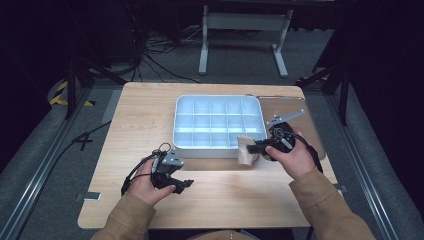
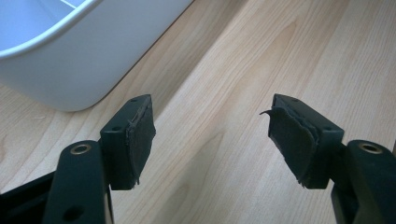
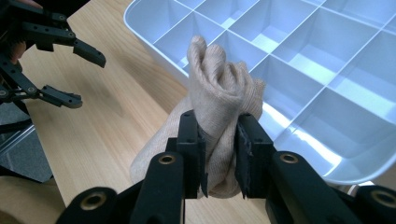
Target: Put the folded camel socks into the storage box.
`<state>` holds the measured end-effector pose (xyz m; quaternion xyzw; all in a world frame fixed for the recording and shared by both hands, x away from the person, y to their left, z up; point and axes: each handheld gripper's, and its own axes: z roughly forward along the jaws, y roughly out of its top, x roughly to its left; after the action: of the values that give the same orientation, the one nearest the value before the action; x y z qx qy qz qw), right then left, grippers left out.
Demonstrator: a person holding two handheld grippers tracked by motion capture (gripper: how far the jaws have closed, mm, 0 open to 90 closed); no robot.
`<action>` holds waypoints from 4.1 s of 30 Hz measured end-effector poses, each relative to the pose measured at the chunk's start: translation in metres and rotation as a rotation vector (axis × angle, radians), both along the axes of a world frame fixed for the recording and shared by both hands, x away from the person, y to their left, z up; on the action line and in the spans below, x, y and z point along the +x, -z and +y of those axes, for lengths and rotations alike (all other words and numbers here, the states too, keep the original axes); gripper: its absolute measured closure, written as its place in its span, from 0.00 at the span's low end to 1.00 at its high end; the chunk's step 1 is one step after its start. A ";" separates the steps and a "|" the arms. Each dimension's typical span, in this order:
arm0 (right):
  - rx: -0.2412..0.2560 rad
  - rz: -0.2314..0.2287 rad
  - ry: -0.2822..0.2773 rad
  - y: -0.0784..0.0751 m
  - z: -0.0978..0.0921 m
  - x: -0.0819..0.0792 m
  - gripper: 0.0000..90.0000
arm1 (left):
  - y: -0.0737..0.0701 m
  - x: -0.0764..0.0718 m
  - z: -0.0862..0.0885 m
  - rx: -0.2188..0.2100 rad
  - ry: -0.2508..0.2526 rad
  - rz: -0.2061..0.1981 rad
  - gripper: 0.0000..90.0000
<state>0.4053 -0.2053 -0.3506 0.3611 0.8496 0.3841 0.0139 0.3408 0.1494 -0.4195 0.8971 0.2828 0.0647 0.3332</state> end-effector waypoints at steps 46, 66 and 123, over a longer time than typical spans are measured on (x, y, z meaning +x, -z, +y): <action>-0.358 -0.059 0.060 0.009 0.001 0.077 0.82 | 0.002 -0.005 0.021 -0.009 -0.074 0.008 0.35; -0.475 -0.005 0.030 0.032 0.015 0.075 0.83 | 0.003 -0.003 0.018 0.005 -0.058 0.009 0.35; -0.257 -0.099 -0.045 -0.008 -0.004 0.052 0.63 | 0.001 -0.010 0.027 0.004 -0.084 0.021 0.35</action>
<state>0.4577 -0.2092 -0.3429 0.3177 0.8980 0.2899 0.0933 0.3312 0.1768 -0.4208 0.8857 0.3236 0.0697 0.3255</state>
